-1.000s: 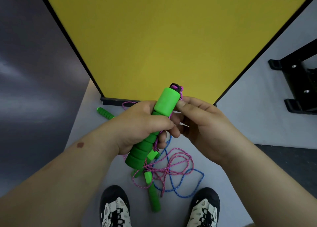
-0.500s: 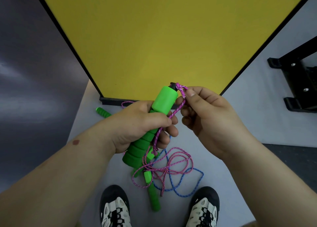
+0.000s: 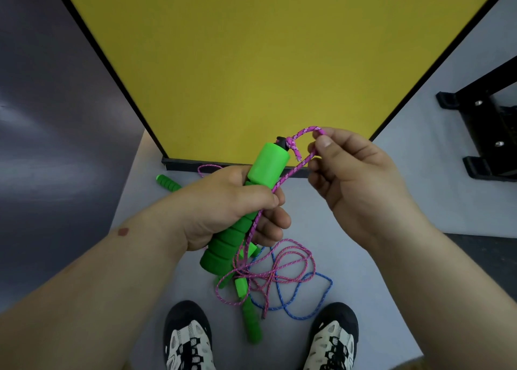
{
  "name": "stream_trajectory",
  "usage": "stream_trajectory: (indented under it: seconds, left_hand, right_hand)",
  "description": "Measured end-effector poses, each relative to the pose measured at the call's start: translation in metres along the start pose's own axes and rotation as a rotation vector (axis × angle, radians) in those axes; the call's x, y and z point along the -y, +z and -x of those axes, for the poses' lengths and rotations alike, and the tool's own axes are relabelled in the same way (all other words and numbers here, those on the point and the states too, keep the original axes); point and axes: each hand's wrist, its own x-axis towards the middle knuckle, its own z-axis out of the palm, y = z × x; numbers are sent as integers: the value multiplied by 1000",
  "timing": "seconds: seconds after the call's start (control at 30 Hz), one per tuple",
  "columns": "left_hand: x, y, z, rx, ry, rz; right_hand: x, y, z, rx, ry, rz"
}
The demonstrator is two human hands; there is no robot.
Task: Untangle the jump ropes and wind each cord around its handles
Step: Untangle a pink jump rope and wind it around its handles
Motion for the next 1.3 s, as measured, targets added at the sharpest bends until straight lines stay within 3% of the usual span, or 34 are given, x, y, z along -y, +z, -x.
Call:
stream_trajectory:
  seconds: [0.23, 0.6, 0.87, 1.3]
  left_hand:
    - [-3, 3, 0, -88, 34, -14]
    - [-4, 0, 2, -36, -16, -30]
    - [-3, 3, -2, -95, -31, 12]
    - [-3, 2, -1, -82, -46, -2]
  right_hand:
    - [-10, 8, 9, 209, 165, 26]
    - [2, -2, -1, -76, 47, -74]
    - [-9, 8, 9, 157, 225, -50]
    - [1, -2, 0, -61, 81, -113]
